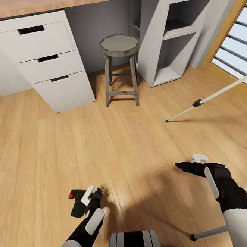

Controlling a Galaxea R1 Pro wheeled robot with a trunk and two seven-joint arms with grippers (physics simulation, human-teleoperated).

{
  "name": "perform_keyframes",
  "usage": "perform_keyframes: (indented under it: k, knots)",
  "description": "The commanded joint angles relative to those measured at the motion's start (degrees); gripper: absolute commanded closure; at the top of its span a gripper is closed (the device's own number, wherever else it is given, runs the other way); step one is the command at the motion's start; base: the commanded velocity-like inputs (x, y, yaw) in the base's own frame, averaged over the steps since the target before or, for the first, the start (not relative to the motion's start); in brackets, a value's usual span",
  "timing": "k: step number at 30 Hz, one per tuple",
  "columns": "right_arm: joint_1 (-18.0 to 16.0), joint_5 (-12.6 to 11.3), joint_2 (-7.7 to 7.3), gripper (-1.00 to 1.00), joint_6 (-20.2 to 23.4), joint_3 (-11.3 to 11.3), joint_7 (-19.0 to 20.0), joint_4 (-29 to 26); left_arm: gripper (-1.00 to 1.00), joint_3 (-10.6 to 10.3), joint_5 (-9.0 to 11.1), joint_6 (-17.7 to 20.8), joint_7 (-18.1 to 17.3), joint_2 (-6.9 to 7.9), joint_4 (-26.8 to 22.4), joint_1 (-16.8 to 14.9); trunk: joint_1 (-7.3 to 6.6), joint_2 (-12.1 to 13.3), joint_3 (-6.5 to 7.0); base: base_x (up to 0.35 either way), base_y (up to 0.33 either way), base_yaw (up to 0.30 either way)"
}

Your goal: Attach the digital camera to the camera tripod in the bedroom.

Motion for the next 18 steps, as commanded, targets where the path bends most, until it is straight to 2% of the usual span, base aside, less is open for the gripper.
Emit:
perform_keyframes:
  k: [1,5,10,13,18]
  knots:
    - [0.0,-0.2,-0.01,-1.0,0.3,-0.1,0.1,0.0,-1.0,-0.5,0.5,-0.4,0.3,0.09,0.0,0.0,-0.01,0.0,-0.03,0.0,0.0,0.0]
    - [0.0,-0.1,-0.46,-1.0,0.5,-0.1,0.1,0.0,-1.0,0.2,0.7,-1.1,1.0,0.01,0.6,-0.3,-0.01,0.0,-0.03,0.0,0.0,0.0]
    - [0.0,0.0,-0.1,-1.0,0.5,-0.1,0.0,0.0,-1.0,1.7,0.7,-0.8,0.8,0.46,-0.2,-0.2,-0.01,0.0,-0.03,0.0,0.0,0.0]
    - [0.0,0.0,-0.12,-1.0,0.5,-0.1,0.0,0.0,-1.0,1.4,0.7,-0.7,0.8,0.58,-0.5,-0.2,-0.01,0.0,-0.03,0.0,0.0,0.0]
    - [0.0,0.0,-0.09,-1.0,0.5,0.0,0.0,0.0,-1.0,2.9,0.7,-0.7,1.6,0.54,-0.6,-0.2,-0.01,0.0,-0.03,0.0,0.0,0.0]
